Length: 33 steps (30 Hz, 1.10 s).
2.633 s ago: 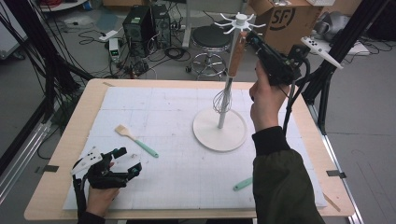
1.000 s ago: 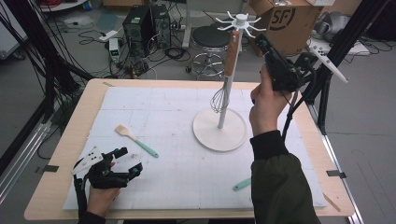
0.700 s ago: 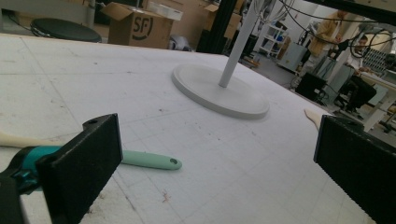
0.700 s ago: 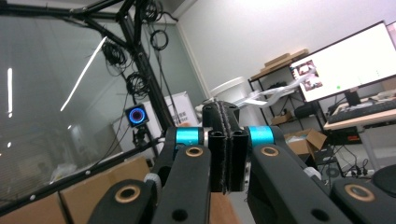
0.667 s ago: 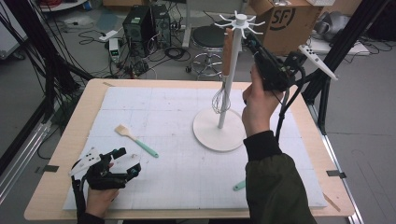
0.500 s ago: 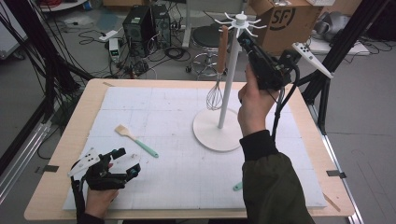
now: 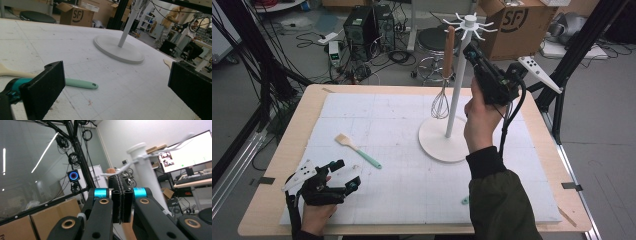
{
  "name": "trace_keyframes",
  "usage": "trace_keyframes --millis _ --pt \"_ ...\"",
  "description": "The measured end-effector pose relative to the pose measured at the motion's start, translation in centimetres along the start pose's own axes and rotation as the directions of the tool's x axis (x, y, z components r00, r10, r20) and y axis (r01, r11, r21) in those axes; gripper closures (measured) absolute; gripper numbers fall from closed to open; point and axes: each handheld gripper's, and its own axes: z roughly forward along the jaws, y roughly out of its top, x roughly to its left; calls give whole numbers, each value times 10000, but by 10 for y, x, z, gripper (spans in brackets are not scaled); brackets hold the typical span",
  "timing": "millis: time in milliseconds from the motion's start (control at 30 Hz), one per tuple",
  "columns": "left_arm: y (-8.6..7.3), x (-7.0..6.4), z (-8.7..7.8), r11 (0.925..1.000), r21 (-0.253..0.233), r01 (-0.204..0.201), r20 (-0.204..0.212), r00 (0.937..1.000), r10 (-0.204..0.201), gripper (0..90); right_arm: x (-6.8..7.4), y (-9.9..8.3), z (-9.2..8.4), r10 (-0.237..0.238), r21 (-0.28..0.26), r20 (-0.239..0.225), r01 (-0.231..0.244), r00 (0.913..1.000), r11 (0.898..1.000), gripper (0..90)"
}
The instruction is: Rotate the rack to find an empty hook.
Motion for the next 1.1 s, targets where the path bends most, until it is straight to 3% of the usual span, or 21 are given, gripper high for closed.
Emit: trace_keyframes --millis 533,867,1000,1033,1100 --pt "-1 1 -1 10000 -4 42 -85 10000 -42 17 -18 13 -13 390 -450 512 -367 9979 9983 900" --pt "-1 3 -4 9999 -50 108 -155 9998 -109 17 -10 18 -5 376 -191 204 -372 9991 9991 900" --pt "-1 2 -4 10000 -30 42 -126 9999 -42 17 -10 16 -8 236 -191 385 -229 9990 9996 900" --pt "-1 1 -4 10000 -37 87 -112 9999 -88 17 -11 15 -10 198 -226 443 -188 9988 9996 896" --pt "-1 2 -4 10000 14 59 -117 9999 -59 17 -13 16 -12 250 -178 537 -240 9982 9996 780"
